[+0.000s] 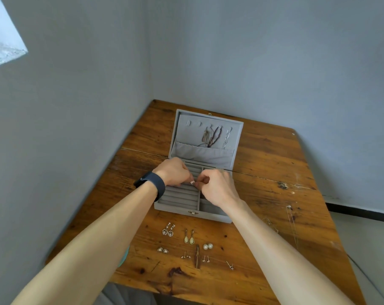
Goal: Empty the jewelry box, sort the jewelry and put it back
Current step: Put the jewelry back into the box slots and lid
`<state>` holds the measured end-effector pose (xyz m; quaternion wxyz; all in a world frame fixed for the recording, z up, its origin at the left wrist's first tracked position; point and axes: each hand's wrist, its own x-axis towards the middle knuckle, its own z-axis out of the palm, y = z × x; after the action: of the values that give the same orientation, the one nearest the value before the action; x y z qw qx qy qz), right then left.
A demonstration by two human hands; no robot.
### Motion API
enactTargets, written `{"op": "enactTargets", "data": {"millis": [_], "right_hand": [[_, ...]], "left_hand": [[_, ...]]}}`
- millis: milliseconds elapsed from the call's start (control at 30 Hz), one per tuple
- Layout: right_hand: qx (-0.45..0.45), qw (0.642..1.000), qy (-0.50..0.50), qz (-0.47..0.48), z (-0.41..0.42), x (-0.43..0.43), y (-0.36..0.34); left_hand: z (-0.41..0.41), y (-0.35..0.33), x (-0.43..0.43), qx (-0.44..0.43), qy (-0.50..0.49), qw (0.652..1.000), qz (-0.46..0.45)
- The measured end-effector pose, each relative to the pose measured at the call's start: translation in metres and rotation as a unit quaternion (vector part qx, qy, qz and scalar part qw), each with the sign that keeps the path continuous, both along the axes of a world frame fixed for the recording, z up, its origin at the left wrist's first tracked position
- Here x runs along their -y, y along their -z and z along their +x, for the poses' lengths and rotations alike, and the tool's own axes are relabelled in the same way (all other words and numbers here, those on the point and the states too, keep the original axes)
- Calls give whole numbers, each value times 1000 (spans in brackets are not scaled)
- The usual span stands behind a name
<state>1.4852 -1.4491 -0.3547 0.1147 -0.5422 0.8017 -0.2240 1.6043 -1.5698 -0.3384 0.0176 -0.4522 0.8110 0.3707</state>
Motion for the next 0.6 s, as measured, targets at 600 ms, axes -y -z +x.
{"op": "enactTargets", "data": {"millis": [600], "right_hand": [[40, 990, 76, -113, 12, -123, 38]], "left_hand": [[-2, 2, -5, 11, -12, 999, 45]]}}
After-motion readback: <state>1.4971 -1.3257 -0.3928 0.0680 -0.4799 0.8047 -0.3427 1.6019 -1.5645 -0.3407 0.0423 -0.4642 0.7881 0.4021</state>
